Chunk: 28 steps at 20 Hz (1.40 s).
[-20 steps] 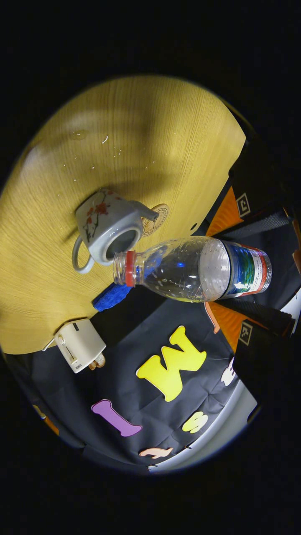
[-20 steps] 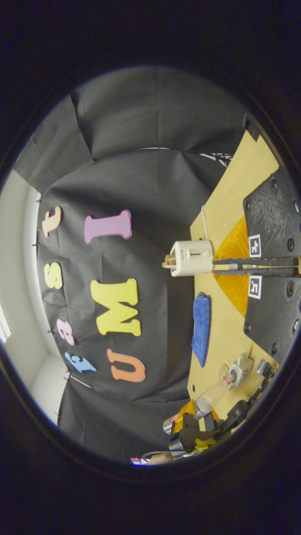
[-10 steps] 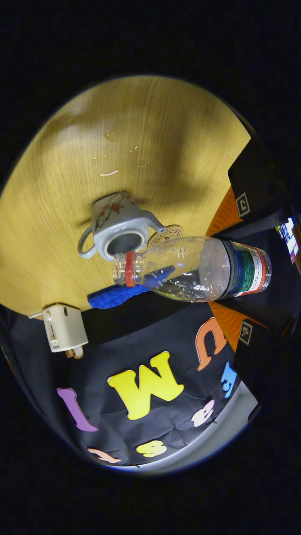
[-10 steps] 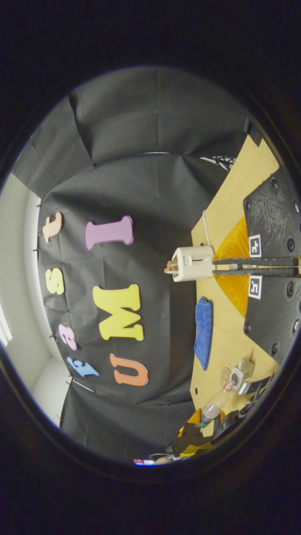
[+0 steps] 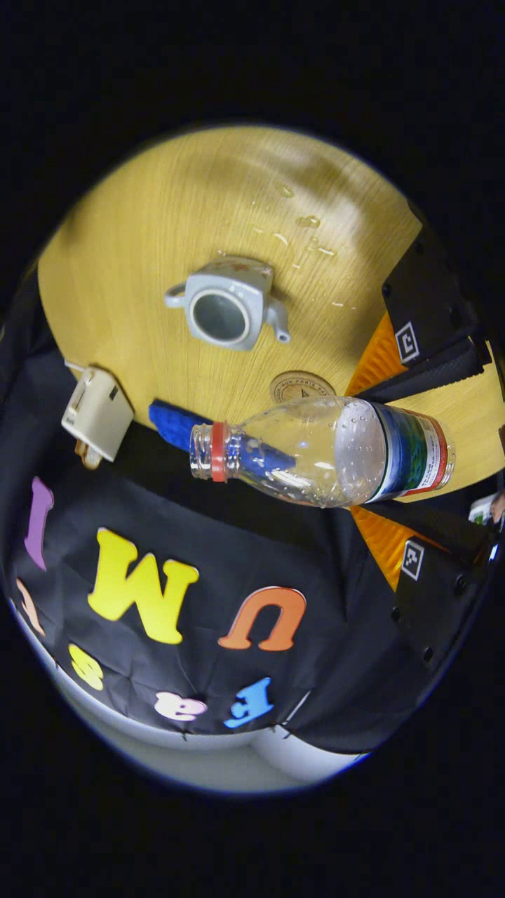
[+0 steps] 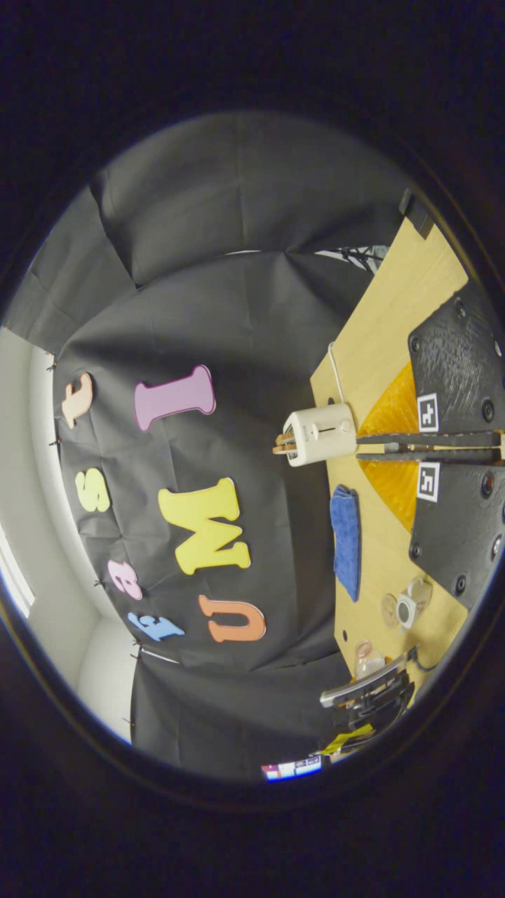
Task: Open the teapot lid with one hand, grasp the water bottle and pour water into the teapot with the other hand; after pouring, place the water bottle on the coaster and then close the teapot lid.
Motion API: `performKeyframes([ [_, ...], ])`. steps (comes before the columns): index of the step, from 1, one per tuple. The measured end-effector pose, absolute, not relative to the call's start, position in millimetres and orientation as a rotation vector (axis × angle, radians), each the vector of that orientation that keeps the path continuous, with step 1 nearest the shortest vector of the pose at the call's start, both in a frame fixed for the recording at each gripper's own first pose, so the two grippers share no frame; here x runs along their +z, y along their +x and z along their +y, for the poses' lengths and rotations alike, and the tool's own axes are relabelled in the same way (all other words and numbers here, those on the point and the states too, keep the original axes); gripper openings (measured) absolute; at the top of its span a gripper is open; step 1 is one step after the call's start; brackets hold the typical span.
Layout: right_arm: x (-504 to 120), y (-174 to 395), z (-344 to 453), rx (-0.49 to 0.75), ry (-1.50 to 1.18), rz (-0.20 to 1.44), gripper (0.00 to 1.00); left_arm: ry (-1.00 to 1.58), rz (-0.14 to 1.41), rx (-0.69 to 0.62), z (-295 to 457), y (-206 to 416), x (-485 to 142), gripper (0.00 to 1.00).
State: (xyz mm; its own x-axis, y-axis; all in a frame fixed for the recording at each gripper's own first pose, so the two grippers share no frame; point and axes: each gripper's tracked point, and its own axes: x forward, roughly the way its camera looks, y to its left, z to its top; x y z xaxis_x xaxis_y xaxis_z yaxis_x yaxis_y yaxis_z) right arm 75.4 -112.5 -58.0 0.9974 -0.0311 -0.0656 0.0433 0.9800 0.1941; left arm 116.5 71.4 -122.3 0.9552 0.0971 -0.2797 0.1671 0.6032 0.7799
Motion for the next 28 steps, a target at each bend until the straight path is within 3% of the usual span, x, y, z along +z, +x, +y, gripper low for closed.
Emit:
performKeyframes([
  [10,-81,86,-98,-0.029,0.166,0.127,0.01,0.475,0.108,0.094,90,136,-97,0.77],
  [23,-107,98,-81,-0.027,0.116,0.191,0.01,0.049,-0.064,0.057,76,137,-54,0.79],
  [25,-113,101,-81,-0.031,0.112,0.2,0.01,-0.015,-0.072,0.046,76,148,-50,0.76],
  [28,-120,105,-82,-0.051,0.101,0.208,0.01,-0.065,-0.08,0.039,83,180,-41,0.8],
])
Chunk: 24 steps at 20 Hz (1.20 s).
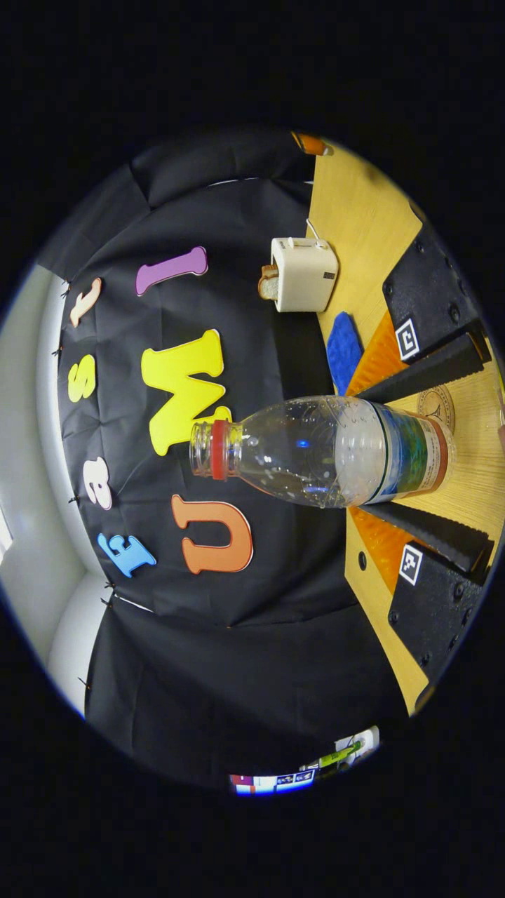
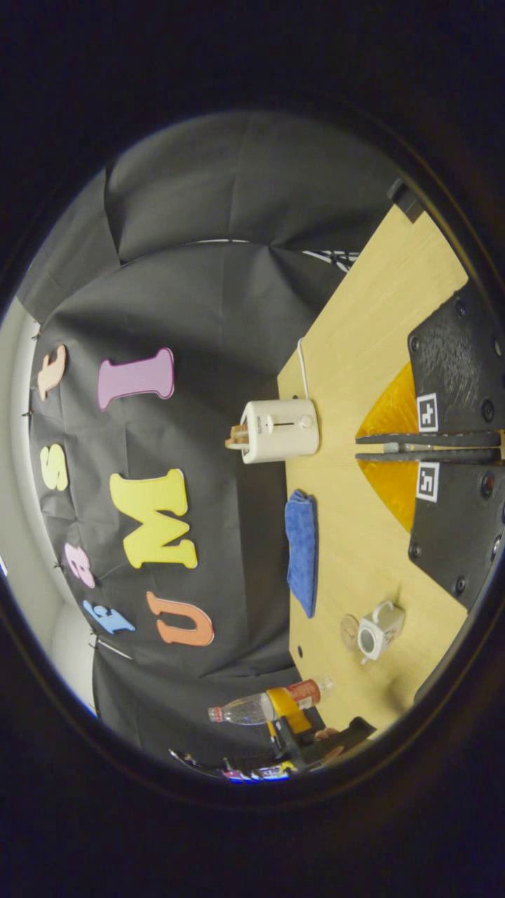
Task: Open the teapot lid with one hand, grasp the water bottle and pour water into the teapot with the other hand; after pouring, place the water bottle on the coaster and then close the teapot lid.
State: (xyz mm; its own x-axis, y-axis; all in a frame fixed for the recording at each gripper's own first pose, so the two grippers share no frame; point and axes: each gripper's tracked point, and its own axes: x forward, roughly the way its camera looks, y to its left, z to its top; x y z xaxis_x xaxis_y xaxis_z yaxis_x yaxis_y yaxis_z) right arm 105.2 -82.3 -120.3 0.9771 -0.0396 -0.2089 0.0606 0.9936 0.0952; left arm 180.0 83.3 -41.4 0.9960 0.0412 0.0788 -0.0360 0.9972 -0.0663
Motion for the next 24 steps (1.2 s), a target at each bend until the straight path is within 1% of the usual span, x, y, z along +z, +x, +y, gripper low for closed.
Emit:
performKeyframes([
  [4,-130,111,-76,-0.038,0.089,0.212,0.01,-0.16,-0.028,-0.022,67,212,-63,0.8],
  [7,-142,114,-62,0.01,0.117,0.242,0.01,-0.194,0.016,-0.053,54,228,-79,0.81],
  [9,-150,118,-63,0.009,0.108,0.253,0.01,-0.178,0.025,-0.032,54,232,-86,0.82],
  [14,-166,124,-62,0.018,0.135,0.294,0.01,-0.186,0.045,-0.076,43,240,-96,0.82],
  [22,-166,125,-63,0.025,0.138,0.296,0.01,-0.17,0.08,-0.092,39,243,-106,0.82],
  [24,-165,124,-62,0.024,0.139,0.296,0.01,-0.176,0.074,-0.094,39,241,-105,0.84],
])
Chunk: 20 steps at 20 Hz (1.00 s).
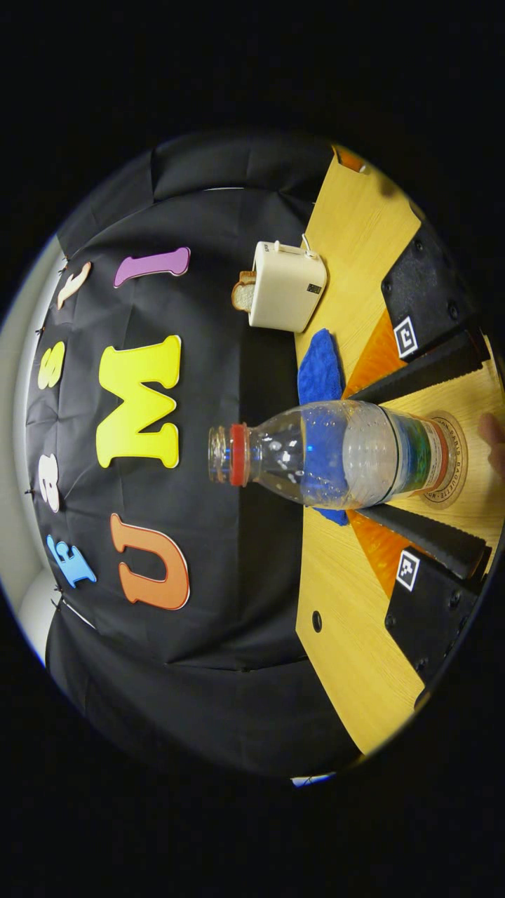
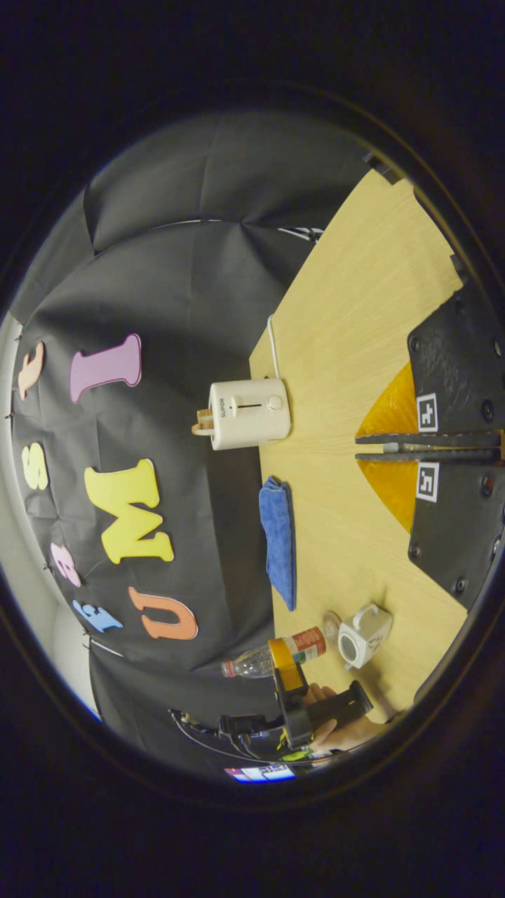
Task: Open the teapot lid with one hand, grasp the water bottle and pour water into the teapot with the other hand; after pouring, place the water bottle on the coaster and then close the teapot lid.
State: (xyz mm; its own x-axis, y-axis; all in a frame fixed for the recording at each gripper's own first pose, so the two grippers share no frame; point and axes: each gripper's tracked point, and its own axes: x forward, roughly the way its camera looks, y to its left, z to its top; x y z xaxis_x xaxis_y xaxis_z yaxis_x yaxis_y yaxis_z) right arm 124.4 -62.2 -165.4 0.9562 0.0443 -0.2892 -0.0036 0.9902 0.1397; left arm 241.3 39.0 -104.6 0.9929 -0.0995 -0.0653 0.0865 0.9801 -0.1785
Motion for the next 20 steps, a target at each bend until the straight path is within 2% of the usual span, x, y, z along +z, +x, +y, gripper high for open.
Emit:
performKeyframes([
  [7,-149,116,-48,0.038,0.131,0.268,0.01,-0.197,0.074,-0.097,43,232,-102,0.99],
  [13,-125,102,-21,0.07,0.11,0.223,0.01,-0.232,0.084,-0.101,51,219,-106,0.99],
  [20,-106,89,33,0.162,0.082,0.188,0.01,-0.29,0.087,-0.084,85,171,-104,0.98],
])
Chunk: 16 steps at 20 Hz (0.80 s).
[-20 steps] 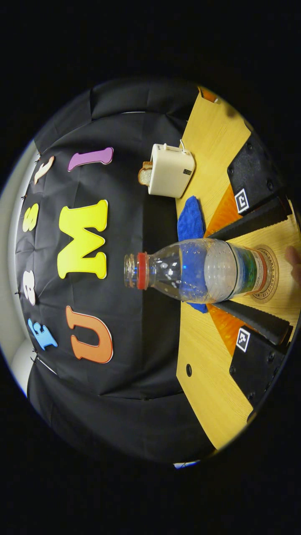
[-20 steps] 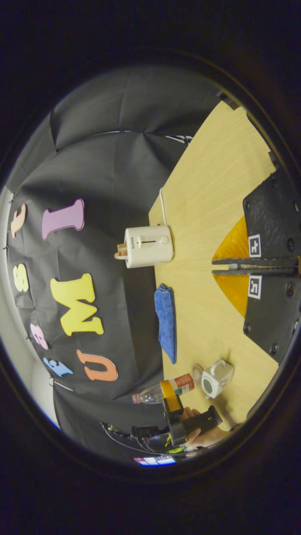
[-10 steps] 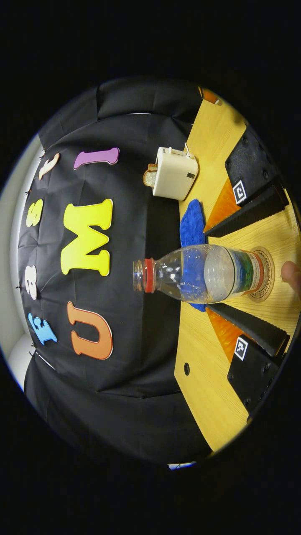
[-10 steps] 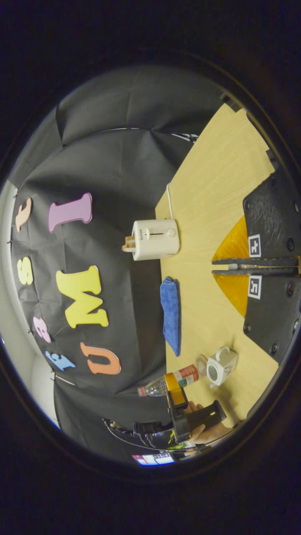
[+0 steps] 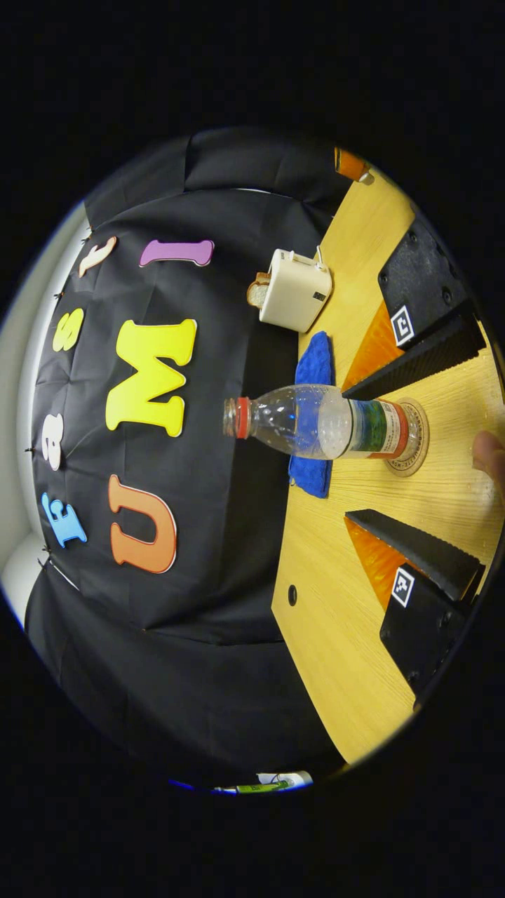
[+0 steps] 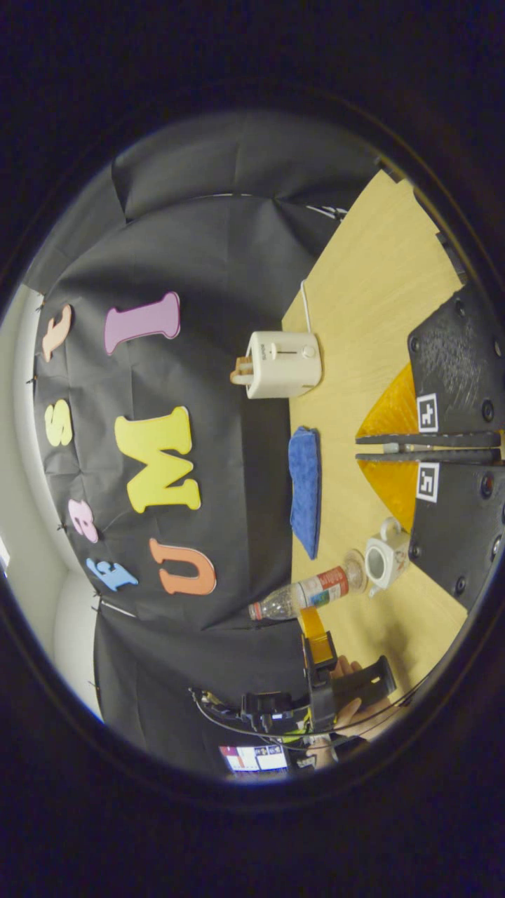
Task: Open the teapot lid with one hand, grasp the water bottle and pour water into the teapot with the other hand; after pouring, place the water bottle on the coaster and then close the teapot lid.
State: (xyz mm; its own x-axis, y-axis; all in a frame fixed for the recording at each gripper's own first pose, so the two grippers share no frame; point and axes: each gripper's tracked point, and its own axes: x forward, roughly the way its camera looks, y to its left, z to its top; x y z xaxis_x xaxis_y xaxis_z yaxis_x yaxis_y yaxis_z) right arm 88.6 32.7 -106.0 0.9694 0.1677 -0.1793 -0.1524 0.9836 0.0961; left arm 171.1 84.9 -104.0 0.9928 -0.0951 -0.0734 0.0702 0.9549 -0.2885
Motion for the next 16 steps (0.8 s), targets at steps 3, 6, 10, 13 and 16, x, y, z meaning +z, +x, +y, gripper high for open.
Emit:
performKeyframes([
  [3,-101,84,45,0.166,0.034,0.202,0.01,-0.329,0.062,-0.136,84,169,-98,0.97],
  [6,-84,79,62,0.2,0.012,0.162,0.01,-0.354,0.111,-0.142,88,158,-109,0.98],
  [10,-82,95,88,0.261,0.032,0.167,0.01,-0.307,0.071,-0.062,118,118,-98,0.98],
  [13,-90,115,105,0.288,0.041,0.205,0.02,-0.303,0.005,-0.06,126,82,-76,0.97],
  [16,-96,131,127,0.319,0.051,0.228,0.01,-0.292,0.004,-0.05,135,58,-60,0.97],
])
